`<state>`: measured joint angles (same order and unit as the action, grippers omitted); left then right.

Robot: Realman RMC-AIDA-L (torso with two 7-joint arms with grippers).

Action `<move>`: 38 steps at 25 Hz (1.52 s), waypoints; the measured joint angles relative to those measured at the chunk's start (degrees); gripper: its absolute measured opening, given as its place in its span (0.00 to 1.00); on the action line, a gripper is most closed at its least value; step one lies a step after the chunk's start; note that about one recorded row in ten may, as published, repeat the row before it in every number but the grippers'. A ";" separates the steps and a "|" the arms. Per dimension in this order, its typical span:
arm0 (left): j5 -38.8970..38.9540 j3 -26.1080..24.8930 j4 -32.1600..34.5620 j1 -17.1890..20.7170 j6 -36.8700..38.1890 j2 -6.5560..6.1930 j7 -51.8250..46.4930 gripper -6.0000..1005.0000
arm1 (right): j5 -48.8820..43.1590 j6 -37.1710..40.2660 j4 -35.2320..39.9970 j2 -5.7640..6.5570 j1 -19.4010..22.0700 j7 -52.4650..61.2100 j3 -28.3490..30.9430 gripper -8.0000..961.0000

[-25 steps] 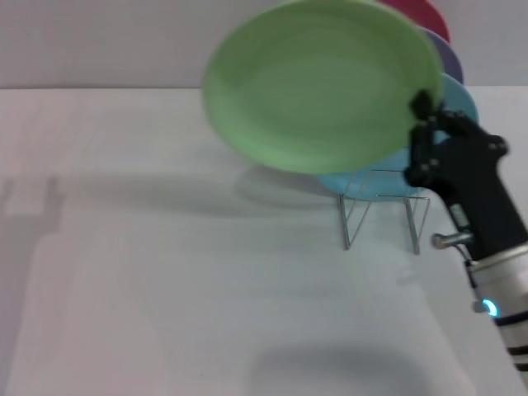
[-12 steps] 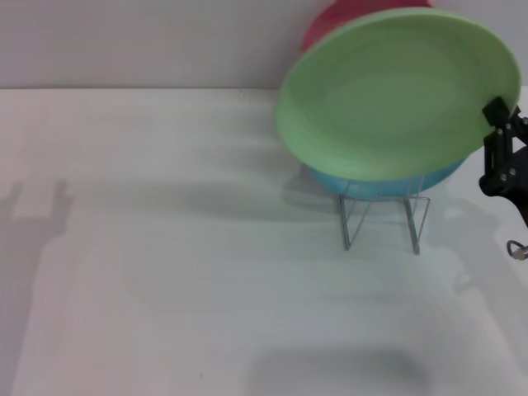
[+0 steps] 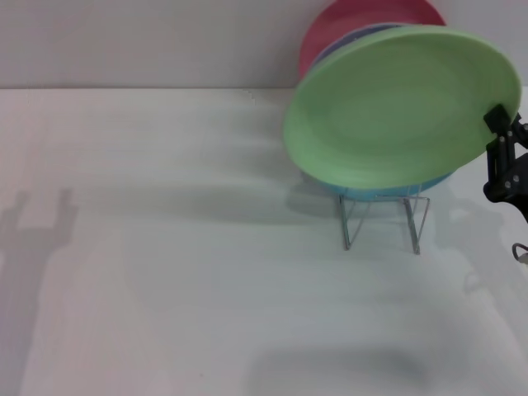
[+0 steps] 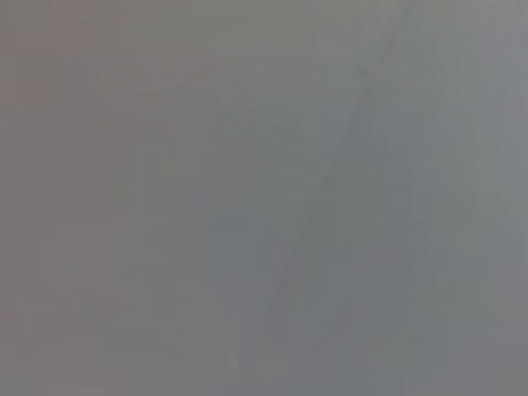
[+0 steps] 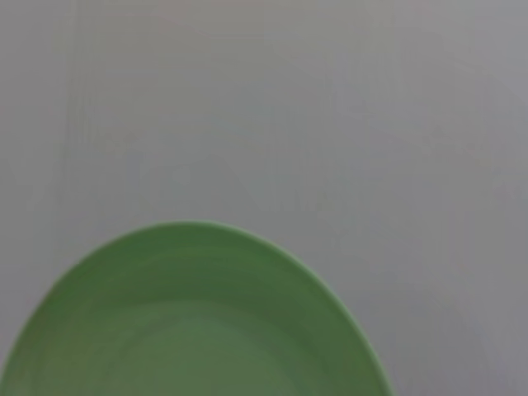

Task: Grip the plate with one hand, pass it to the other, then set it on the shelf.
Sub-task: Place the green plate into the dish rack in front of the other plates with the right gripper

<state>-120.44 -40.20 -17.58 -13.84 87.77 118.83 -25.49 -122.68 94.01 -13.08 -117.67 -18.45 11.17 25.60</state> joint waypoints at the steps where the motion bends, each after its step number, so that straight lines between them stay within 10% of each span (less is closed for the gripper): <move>1: -0.01 0.20 -0.01 0.02 0.00 0.00 0.00 0.71 | 0.09 0.23 1.22 -0.55 -0.29 0.22 0.03 0.04; 38: -0.05 1.89 -0.96 -0.20 0.17 -0.18 -0.96 0.73 | 0.61 -2.38 6.83 -1.34 -0.07 0.00 1.56 0.03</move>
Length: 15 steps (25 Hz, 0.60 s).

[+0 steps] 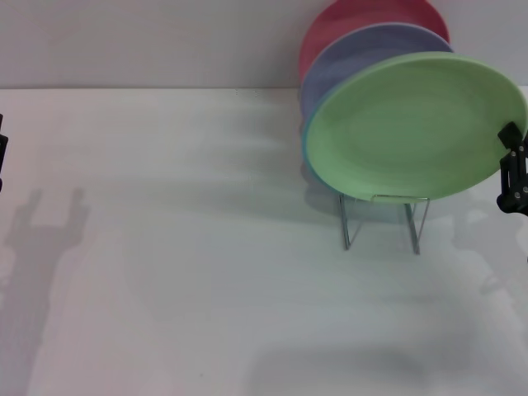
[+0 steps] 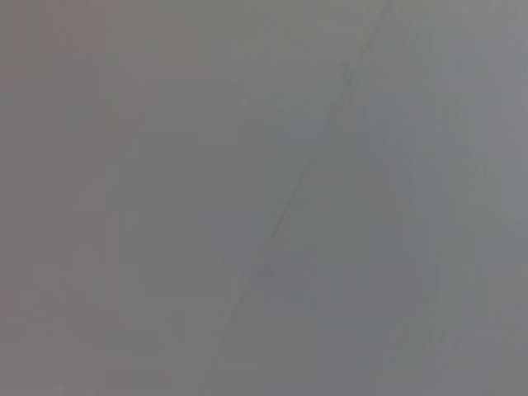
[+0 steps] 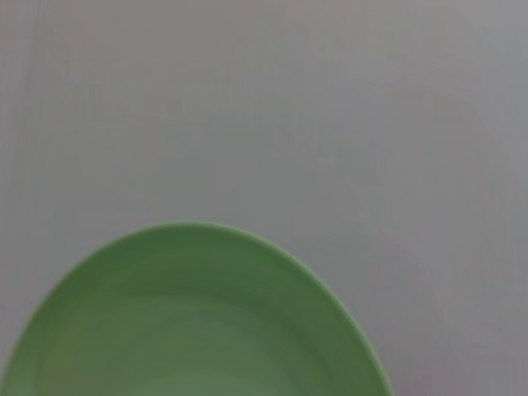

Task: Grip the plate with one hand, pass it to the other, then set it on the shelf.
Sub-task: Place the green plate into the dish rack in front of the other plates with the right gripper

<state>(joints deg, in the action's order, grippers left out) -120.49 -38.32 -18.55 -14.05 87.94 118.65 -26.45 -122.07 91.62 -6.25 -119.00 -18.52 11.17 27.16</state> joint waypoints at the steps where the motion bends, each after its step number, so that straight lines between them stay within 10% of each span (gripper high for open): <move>1: 0.00 0.00 0.00 0.03 0.05 0.00 0.00 0.73 | 0.00 0.00 0.00 0.00 0.00 0.00 0.00 0.03; 15: 0.00 0.00 -0.53 0.03 0.30 0.00 -0.01 0.74 | 0.00 -1.15 0.28 -0.09 0.43 -0.13 0.00 0.04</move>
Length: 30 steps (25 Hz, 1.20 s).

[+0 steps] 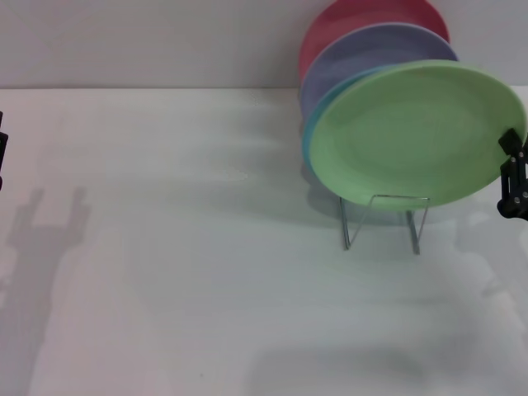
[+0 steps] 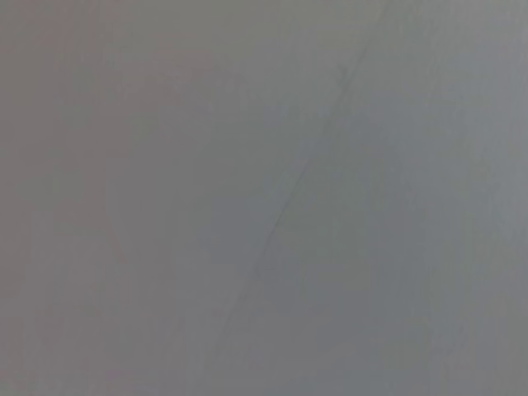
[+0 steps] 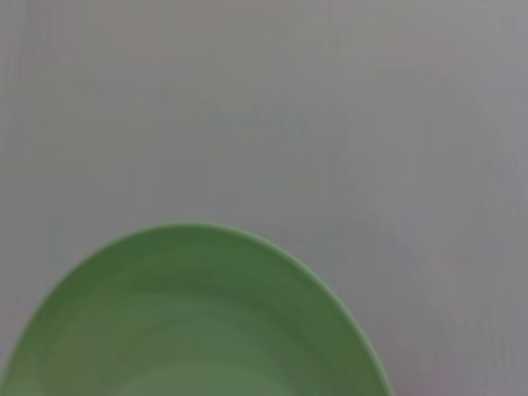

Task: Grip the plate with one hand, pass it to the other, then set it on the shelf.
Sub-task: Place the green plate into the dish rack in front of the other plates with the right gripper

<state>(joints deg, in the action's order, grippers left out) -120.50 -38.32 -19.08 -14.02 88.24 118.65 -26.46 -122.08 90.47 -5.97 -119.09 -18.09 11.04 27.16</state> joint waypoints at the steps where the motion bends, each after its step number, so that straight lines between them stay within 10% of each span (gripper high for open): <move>1: 0.00 0.00 0.00 -0.03 0.00 0.00 0.00 0.74 | 0.00 -0.18 0.00 -0.02 0.02 -0.01 0.00 0.04; 30: 0.00 0.00 0.07 -0.18 0.01 -0.20 0.00 0.76 | -0.74 -0.90 -0.47 -0.09 0.39 0.38 -0.67 0.20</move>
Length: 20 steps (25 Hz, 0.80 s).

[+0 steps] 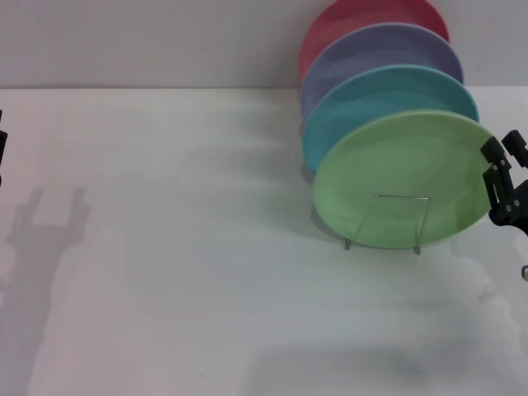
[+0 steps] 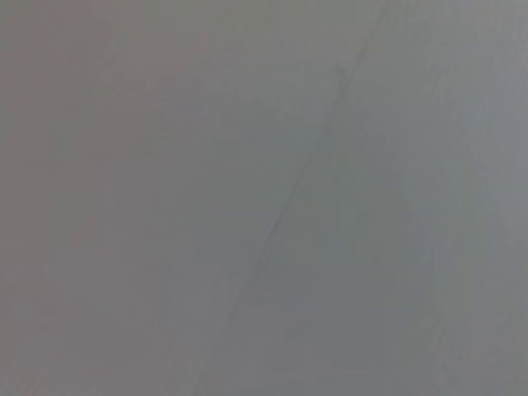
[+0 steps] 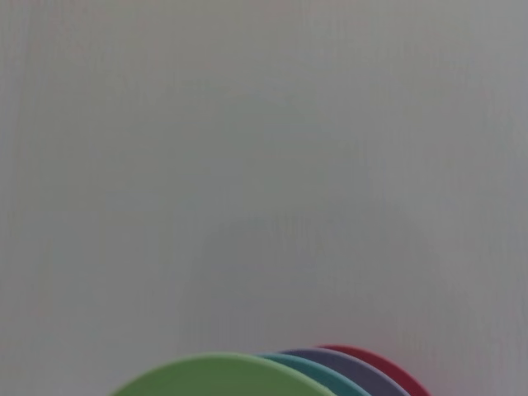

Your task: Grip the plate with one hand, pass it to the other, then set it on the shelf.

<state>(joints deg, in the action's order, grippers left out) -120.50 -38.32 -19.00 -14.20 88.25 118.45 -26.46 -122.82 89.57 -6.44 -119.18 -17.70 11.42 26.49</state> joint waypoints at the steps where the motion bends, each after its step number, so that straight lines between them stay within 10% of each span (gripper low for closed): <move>1: 0.00 0.00 0.01 0.06 0.02 0.00 0.00 0.76 | -0.01 0.12 -0.06 0.00 0.02 0.01 -0.03 0.21; 20: 0.00 -0.39 0.49 0.23 0.28 -0.08 0.00 0.78 | 4.89 15.33 -0.09 0.13 6.17 4.54 3.43 0.38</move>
<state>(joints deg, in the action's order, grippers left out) -120.50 -38.72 -18.52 -13.97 88.53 118.37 -26.45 -117.93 104.90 -6.53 -119.05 -11.53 15.96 29.92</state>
